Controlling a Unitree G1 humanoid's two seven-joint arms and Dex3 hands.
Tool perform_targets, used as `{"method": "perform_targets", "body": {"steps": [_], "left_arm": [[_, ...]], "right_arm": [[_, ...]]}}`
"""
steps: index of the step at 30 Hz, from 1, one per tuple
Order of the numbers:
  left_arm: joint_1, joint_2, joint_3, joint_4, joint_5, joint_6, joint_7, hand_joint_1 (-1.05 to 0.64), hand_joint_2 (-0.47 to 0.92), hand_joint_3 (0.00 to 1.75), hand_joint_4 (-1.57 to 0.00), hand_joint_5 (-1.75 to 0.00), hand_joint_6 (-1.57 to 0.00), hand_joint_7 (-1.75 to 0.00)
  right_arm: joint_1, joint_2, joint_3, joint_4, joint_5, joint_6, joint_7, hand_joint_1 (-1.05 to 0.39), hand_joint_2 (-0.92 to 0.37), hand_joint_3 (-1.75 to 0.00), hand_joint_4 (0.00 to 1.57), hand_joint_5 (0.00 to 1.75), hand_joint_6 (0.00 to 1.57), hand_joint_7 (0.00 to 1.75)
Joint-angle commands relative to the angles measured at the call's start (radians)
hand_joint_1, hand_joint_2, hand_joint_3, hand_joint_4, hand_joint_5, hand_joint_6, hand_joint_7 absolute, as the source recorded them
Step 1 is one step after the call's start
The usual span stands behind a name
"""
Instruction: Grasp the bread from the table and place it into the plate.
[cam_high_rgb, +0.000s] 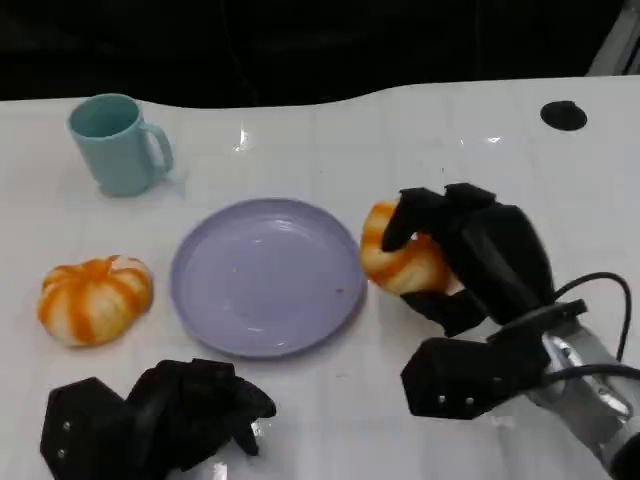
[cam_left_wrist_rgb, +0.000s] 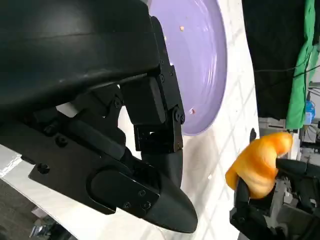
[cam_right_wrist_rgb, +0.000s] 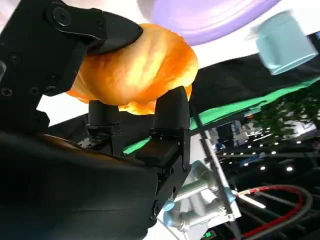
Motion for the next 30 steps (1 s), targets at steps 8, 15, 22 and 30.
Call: {"method": "perform_targets", "body": {"steps": [8, 15, 22, 30], "left_arm": [[0.038, 0.014, -0.015, -0.004, 0.017, -0.016, -0.002, -1.03, 0.81, 0.01, -0.92, -1.48, -1.49, -0.4], [0.046, 0.012, -0.02, -0.009, 0.014, -0.026, -0.001, -1.04, 0.82, 0.01, -0.92, -1.48, -1.49, -0.41], [0.05, 0.016, -0.02, -0.024, 0.01, -0.006, 0.004, -1.04, 0.81, 0.0, -0.93, -1.5, -1.47, -0.41], [0.044, 0.013, -0.017, -0.024, 0.007, -0.001, 0.006, -1.04, 0.81, 0.0, -0.92, -1.48, -1.47, -0.42]], "right_arm": [[-0.124, 0.114, 0.056, 0.128, -0.008, -0.044, -0.034, -0.07, -0.22, -1.41, 0.99, 1.75, 0.81, 1.69], [-0.18, 0.171, 0.088, 0.219, -0.014, -0.042, -0.027, -0.1, -0.3, -1.31, 0.97, 1.75, 0.79, 1.68], [-0.233, 0.223, 0.103, 0.344, -0.011, -0.034, -0.043, -0.1, -0.42, -1.09, 0.88, 1.59, 0.9, 1.05], [-0.254, 0.224, 0.108, 0.373, 0.001, -0.003, 0.073, -0.25, -0.67, -0.46, 0.39, 0.57, 0.63, 0.03]]}}
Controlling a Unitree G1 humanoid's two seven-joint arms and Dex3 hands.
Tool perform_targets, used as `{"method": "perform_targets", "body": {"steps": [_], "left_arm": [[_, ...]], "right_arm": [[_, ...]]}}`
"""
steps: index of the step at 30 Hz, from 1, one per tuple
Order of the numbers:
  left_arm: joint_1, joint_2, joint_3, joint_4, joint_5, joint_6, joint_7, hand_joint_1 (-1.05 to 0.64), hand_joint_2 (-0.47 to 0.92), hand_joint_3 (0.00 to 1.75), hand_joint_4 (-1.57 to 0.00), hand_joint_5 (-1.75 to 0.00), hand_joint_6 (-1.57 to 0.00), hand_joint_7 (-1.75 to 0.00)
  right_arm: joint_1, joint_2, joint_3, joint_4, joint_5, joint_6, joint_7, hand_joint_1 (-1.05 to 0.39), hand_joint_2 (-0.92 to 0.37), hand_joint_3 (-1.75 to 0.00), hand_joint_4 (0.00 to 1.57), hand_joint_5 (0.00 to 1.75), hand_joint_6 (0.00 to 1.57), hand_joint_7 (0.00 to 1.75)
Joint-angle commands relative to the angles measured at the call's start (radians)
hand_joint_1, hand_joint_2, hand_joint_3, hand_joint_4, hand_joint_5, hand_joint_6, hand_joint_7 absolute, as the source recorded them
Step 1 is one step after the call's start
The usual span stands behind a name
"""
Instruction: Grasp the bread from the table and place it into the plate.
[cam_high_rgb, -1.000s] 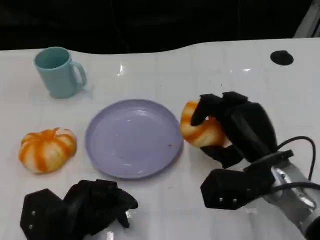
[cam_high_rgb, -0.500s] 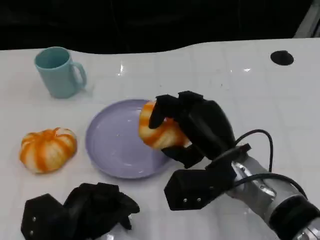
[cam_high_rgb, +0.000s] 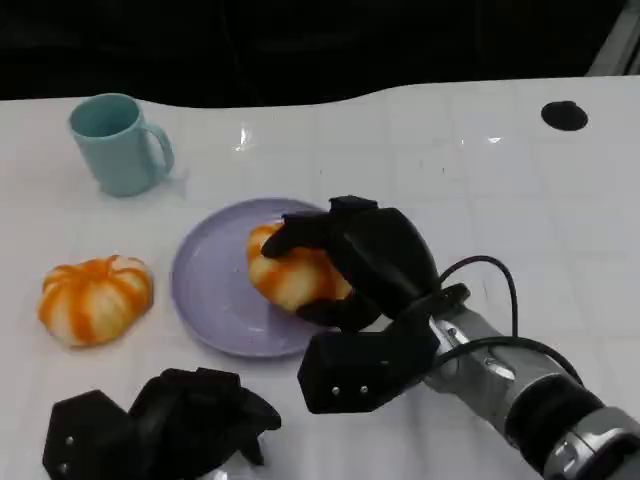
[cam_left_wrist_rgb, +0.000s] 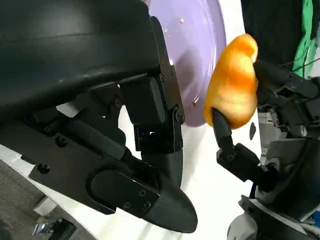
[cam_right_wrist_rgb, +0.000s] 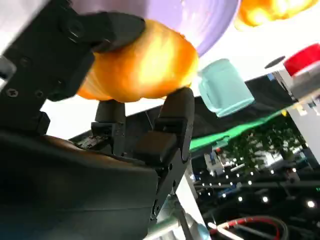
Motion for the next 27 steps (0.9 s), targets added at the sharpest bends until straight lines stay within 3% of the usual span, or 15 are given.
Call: {"method": "perform_targets", "body": {"steps": [1, 3, 5, 7, 12, 20, 27], "left_arm": [[0.009, 0.013, 0.006, 0.008, 0.007, 0.012, 0.006, -1.04, 0.81, 0.01, -0.92, -1.48, -1.47, -0.42], [0.006, 0.014, 0.006, 0.011, 0.008, 0.01, 0.005, -1.04, 0.81, 0.0, -0.92, -1.48, -1.47, -0.42], [0.005, 0.015, 0.006, 0.01, 0.008, 0.009, 0.005, -1.04, 0.81, 0.0, -0.92, -1.48, -1.47, -0.42], [0.006, 0.015, 0.007, 0.008, 0.008, 0.011, 0.005, -1.05, 0.81, 0.0, -0.92, -1.48, -1.46, -0.43], [0.007, 0.015, 0.006, 0.005, 0.007, 0.018, 0.005, -1.03, 0.8, 0.0, -0.92, -1.47, -1.47, -0.43], [0.014, 0.009, 0.005, -0.004, 0.006, 0.025, 0.012, -1.04, 0.8, 0.0, -0.92, -1.5, -1.47, -0.44], [0.008, 0.009, 0.006, -0.003, 0.009, 0.026, 0.013, -1.05, 0.81, 0.01, -0.92, -1.49, -1.46, -0.45]], "right_arm": [[-0.034, -0.015, 0.009, 0.002, 0.018, 0.03, 0.106, -0.28, -0.68, -0.45, 0.31, 0.51, 0.55, 0.02], [-0.034, -0.02, 0.012, -0.009, 0.016, 0.044, 0.146, -0.38, -0.84, -0.2, 0.1, 0.43, 0.37, 0.01], [-0.029, -0.026, 0.015, -0.026, 0.014, 0.057, 0.181, -0.44, -0.9, -0.1, 0.03, 0.37, 0.3, 0.01], [-0.022, -0.034, 0.016, -0.051, 0.019, 0.068, 0.222, -0.52, -0.92, -0.12, 0.0, 0.23, 0.22, 0.0], [0.006, -0.053, 0.013, -0.121, 0.031, 0.081, 0.291, -0.61, -0.92, -0.16, 0.0, 0.2, 0.18, 0.0], [0.093, -0.115, 0.009, -0.295, 0.037, 0.081, 0.35, -0.65, -0.92, -0.17, 0.0, 0.25, 0.19, 0.01], [0.193, -0.195, -0.016, -0.432, 0.051, 0.017, 0.313, -0.6, -0.92, -0.13, 0.01, 0.42, 0.25, 0.03]]}}
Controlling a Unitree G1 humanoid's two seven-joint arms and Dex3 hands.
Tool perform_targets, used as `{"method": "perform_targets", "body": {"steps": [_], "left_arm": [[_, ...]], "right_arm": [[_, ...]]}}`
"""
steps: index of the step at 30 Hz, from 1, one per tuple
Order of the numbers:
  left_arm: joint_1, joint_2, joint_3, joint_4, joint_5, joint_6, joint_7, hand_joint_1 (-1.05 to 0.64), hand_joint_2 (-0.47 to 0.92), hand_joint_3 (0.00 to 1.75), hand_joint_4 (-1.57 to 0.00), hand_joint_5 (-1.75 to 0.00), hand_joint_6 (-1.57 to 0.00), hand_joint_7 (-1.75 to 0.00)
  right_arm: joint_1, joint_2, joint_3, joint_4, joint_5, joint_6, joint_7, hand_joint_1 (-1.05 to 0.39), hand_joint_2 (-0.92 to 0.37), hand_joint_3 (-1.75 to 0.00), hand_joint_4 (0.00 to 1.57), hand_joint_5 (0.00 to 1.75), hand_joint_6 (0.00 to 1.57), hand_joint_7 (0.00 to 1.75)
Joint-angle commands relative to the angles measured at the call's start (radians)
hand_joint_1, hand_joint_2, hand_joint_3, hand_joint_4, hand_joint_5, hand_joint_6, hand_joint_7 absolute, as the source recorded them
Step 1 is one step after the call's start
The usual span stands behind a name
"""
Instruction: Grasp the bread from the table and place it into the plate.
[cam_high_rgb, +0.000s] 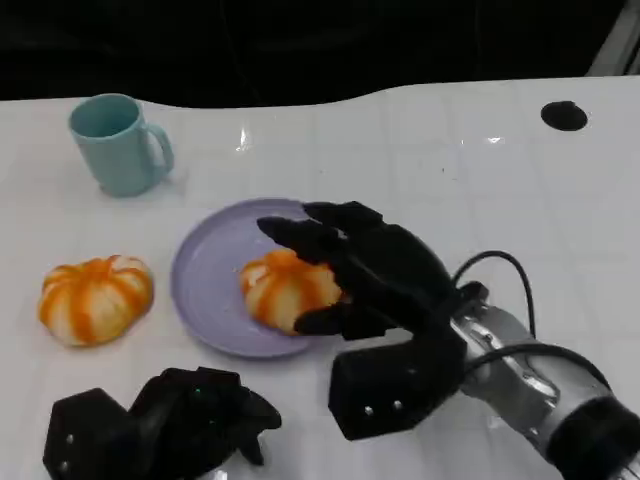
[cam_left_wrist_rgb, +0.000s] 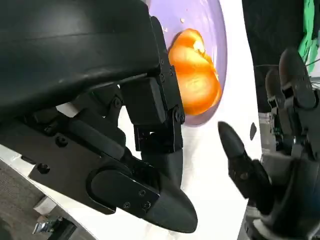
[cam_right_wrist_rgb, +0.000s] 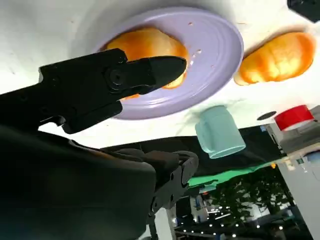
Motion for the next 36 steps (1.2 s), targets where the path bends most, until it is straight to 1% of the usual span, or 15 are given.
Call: {"method": "perform_targets", "body": {"steps": [1, 5, 9, 12, 17, 19, 22, 23, 24, 25, 26, 27, 28, 32, 36], "left_arm": [[0.009, 0.01, 0.005, 0.0, 0.007, 0.017, 0.012, -1.05, 0.81, 0.0, -0.93, -1.49, -1.47, -0.45], [0.003, 0.007, 0.006, 0.007, 0.004, 0.014, 0.01, -1.05, 0.8, 0.0, -0.94, -1.49, -1.47, -0.45], [0.001, 0.006, 0.004, 0.012, 0.009, 0.006, 0.011, -1.05, 0.8, 0.0, -0.94, -1.49, -1.48, -0.44], [-0.002, 0.005, 0.003, 0.015, 0.011, 0.003, 0.011, -1.05, 0.8, 0.0, -0.94, -1.49, -1.48, -0.44], [-0.004, 0.001, 0.002, 0.018, 0.013, 0.0, 0.013, -1.04, 0.81, 0.0, -0.93, -1.5, -1.47, -0.44], [-0.004, -0.002, 0.002, 0.016, 0.012, 0.003, 0.012, -1.04, 0.81, 0.0, -0.92, -1.5, -1.47, -0.44], [-0.004, -0.003, 0.002, 0.016, 0.014, 0.005, 0.014, -1.03, 0.81, 0.01, -0.91, -1.49, -1.47, -0.43], [-0.003, -0.004, 0.003, 0.014, 0.014, 0.006, 0.015, -1.03, 0.82, 0.01, -0.91, -1.49, -1.47, -0.43], [-0.004, -0.004, 0.003, 0.014, 0.015, 0.006, 0.016, -1.03, 0.82, 0.01, -0.9, -1.49, -1.47, -0.43], [-0.004, -0.005, 0.004, 0.014, 0.015, 0.006, 0.017, -1.03, 0.82, 0.01, -0.9, -1.48, -1.47, -0.43], [-0.005, -0.005, 0.004, 0.015, 0.016, 0.006, 0.017, -1.03, 0.82, 0.01, -0.9, -1.48, -1.47, -0.43], [-0.006, -0.004, 0.004, 0.015, 0.017, 0.004, 0.017, -1.03, 0.82, 0.01, -0.9, -1.48, -1.47, -0.43], [-0.006, -0.003, 0.004, 0.015, 0.019, 0.002, 0.017, -1.02, 0.82, 0.01, -0.9, -1.48, -1.47, -0.42], [-0.003, -0.002, 0.003, 0.009, 0.023, 0.0, 0.019, -1.02, 0.82, 0.01, -0.91, -1.47, -1.47, -0.42], [0.001, -0.002, 0.005, 0.0, 0.024, 0.008, 0.024, -1.03, 0.83, 0.01, -0.91, -1.48, -1.47, -0.43]], "right_arm": [[0.059, -0.062, -0.03, -0.078, 0.025, -0.064, -0.037, -0.58, -0.92, -0.12, 0.0, 0.48, 0.26, 0.03], [0.12, -0.122, -0.065, -0.157, 0.059, -0.133, -0.033, -0.52, -0.92, -0.11, 0.02, 0.57, 0.3, 0.04], [0.196, -0.173, -0.109, -0.231, 0.098, -0.206, -0.041, -0.47, -0.92, -0.1, 0.12, 0.64, 0.39, 0.08], [0.25, -0.196, -0.148, -0.26, 0.127, -0.267, -0.068, -0.42, -0.91, -0.03, 0.27, 0.64, 0.51, 0.11], [0.334, -0.232, -0.209, -0.284, 0.164, -0.371, -0.097, -0.34, -0.92, -0.04, 0.47, 0.68, 0.69, 0.17], [0.364, -0.242, -0.233, -0.285, 0.159, -0.405, -0.121, -0.28, -0.91, -0.04, 0.63, 0.77, 0.79, 0.22], [0.401, -0.254, -0.265, -0.276, 0.151, -0.452, -0.155, -0.25, -0.9, -0.06, 0.77, 0.98, 0.91, 0.34], [0.413, -0.258, -0.275, -0.272, 0.152, -0.464, -0.161, -0.25, -0.88, -0.11, 0.77, 1.04, 0.91, 0.41], [0.428, -0.263, -0.285, -0.267, 0.163, -0.478, -0.161, -0.24, -0.81, -0.26, 0.79, 1.11, 0.91, 0.52], [0.44, -0.266, -0.293, -0.263, 0.174, -0.488, -0.157, -0.25, -0.64, -0.6, 0.79, 1.22, 0.9, 0.68], [0.447, -0.267, -0.299, -0.261, 0.18, -0.496, -0.153, -0.25, -0.55, -0.78, 0.79, 1.26, 0.88, 0.75], [0.461, -0.269, -0.306, -0.256, 0.197, -0.501, -0.143, -0.25, -0.51, -0.88, 0.79, 1.28, 0.87, 0.79], [0.473, -0.269, -0.311, -0.252, 0.214, -0.505, -0.133, -0.23, -0.45, -1.01, 0.79, 1.37, 0.87, 0.87], [0.512, -0.266, -0.323, -0.241, 0.262, -0.513, -0.098, -0.18, -0.38, -1.2, 0.76, 1.58, 0.84, 1.03], [0.546, -0.26, -0.333, -0.237, 0.268, -0.515, -0.088, -0.21, -0.43, -1.12, 0.77, 1.73, 0.8, 1.18]]}}
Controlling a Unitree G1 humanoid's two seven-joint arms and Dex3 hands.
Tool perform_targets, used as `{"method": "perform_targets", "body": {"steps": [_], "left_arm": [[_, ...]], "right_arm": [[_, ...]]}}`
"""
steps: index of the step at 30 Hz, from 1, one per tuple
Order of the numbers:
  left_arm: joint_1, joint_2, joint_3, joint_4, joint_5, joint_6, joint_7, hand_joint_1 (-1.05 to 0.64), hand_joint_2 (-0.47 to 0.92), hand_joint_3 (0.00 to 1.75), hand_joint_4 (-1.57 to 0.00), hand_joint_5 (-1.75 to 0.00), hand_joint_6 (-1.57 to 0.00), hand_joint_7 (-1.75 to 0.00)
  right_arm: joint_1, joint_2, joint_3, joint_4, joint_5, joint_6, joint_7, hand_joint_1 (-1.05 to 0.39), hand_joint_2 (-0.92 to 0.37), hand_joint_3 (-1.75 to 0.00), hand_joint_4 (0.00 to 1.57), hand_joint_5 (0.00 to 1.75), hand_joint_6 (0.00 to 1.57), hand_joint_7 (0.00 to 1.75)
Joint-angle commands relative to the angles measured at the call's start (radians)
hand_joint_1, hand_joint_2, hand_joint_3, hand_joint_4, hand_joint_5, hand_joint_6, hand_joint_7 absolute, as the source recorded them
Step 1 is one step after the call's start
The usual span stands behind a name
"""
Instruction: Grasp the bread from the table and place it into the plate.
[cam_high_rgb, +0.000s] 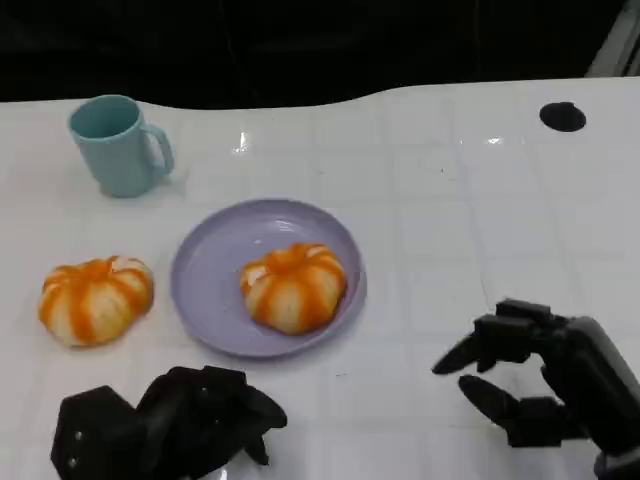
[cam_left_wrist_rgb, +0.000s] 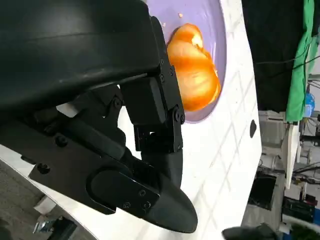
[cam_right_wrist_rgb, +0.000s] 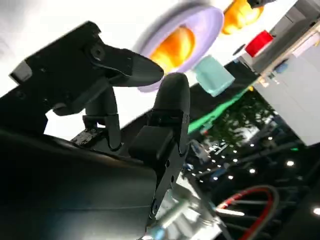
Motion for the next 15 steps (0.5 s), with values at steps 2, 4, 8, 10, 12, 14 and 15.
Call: {"method": "perform_targets", "body": {"steps": [2, 4, 8, 10, 12, 14, 15], "left_arm": [[0.011, 0.012, 0.006, -0.013, 0.005, 0.011, 0.019, -1.03, 0.82, 0.01, -0.91, -1.48, -1.47, -0.43], [0.011, 0.015, 0.005, -0.01, 0.005, 0.006, 0.015, -1.04, 0.82, 0.01, -0.91, -1.48, -1.47, -0.43], [0.015, 0.017, 0.006, -0.016, 0.005, 0.008, 0.015, -1.04, 0.82, 0.01, -0.91, -1.48, -1.47, -0.43], [0.018, 0.018, 0.005, -0.022, 0.005, 0.012, 0.016, -1.03, 0.82, 0.01, -0.91, -1.48, -1.47, -0.43], [0.02, 0.019, 0.003, -0.024, 0.008, 0.01, 0.017, -1.03, 0.82, 0.01, -0.91, -1.48, -1.47, -0.43], [0.02, 0.019, 0.002, -0.024, 0.01, 0.008, 0.017, -1.03, 0.83, 0.01, -0.91, -1.48, -1.47, -0.44], [0.02, 0.019, 0.002, -0.023, 0.009, 0.007, 0.016, -1.03, 0.82, 0.01, -0.91, -1.48, -1.47, -0.44]], "right_arm": [[0.036, -0.004, -0.026, 0.007, 0.015, -0.009, 0.012, -0.22, -0.45, -1.1, 0.78, 1.74, 0.79, 1.2], [0.044, 0.0, -0.03, 0.003, 0.001, 0.003, 0.007, -0.24, -0.46, -1.12, 0.8, 1.74, 0.79, 1.2], [0.055, 0.004, -0.037, 0.003, -0.061, 0.012, -0.036, -0.26, -0.44, -1.22, 0.82, 1.73, 0.81, 1.29], [0.059, 0.005, -0.037, 0.006, -0.086, 0.018, -0.057, -0.27, -0.43, -1.25, 0.82, 1.74, 0.81, 1.35], [0.059, 0.006, -0.037, 0.016, -0.101, 0.02, -0.072, -0.28, -0.4, -1.29, 0.82, 1.75, 0.79, 1.39], [0.056, 0.006, -0.036, 0.027, -0.106, 0.021, -0.082, -0.28, -0.39, -1.31, 0.83, 1.75, 0.79, 1.41], [0.055, 0.006, -0.035, 0.03, -0.108, 0.022, -0.086, -0.28, -0.39, -1.31, 0.83, 1.75, 0.79, 1.41]]}}
